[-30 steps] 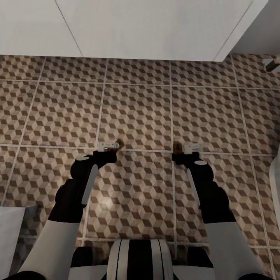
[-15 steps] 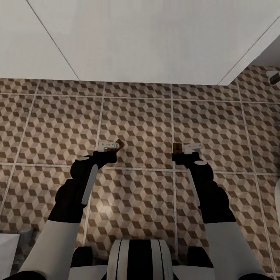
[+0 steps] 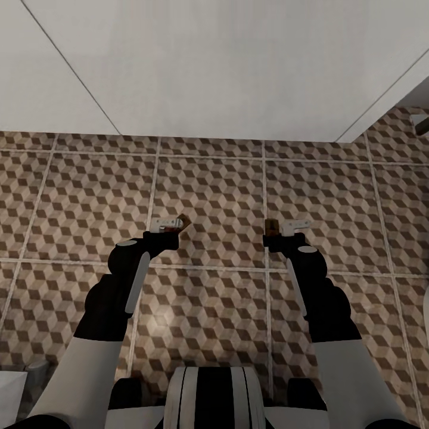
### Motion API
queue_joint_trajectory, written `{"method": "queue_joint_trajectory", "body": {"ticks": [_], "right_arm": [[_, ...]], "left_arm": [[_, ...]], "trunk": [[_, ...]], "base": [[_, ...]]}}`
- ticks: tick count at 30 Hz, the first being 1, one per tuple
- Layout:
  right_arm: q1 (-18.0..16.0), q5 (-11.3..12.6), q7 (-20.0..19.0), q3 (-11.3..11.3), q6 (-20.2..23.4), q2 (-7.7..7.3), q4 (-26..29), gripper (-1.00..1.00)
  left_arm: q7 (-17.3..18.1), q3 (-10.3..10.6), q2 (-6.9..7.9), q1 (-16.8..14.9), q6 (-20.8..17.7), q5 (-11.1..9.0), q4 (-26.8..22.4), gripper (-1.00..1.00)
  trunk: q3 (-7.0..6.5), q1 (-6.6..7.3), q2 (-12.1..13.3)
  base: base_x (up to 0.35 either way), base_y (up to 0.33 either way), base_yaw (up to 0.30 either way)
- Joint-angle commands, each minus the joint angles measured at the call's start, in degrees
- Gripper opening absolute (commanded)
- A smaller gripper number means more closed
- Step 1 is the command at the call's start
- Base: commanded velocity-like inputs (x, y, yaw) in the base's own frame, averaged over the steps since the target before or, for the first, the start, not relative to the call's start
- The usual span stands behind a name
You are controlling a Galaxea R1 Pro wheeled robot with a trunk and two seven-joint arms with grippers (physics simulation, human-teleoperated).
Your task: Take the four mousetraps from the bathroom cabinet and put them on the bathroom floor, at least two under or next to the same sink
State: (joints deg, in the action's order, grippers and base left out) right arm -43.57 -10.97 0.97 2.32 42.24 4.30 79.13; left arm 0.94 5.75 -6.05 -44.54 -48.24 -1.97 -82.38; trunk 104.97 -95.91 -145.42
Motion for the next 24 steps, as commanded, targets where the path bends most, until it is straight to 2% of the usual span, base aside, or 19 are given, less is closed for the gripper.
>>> {"method": "queue_joint_trajectory", "body": {"ticks": [1,24], "right_arm": [[0.0,0.0,0.1,0.1,0.3,0.00,0.1,-1.00],[0.0,0.1,0.1,0.1,0.3,-0.04,0.0,-1.00]], "left_arm": [[0.1,0.0,-0.01,0.0,-0.3,-0.1,0.0,-1.00],[0.1,0.0,-0.01,0.0,-0.3,-0.1,0.0,-1.00]], "trunk": [[0.03,0.01,0.0],[0.03,-0.51,-0.3]], "base": [[0.003,0.000,0.000],[0.000,0.000,0.000]]}}
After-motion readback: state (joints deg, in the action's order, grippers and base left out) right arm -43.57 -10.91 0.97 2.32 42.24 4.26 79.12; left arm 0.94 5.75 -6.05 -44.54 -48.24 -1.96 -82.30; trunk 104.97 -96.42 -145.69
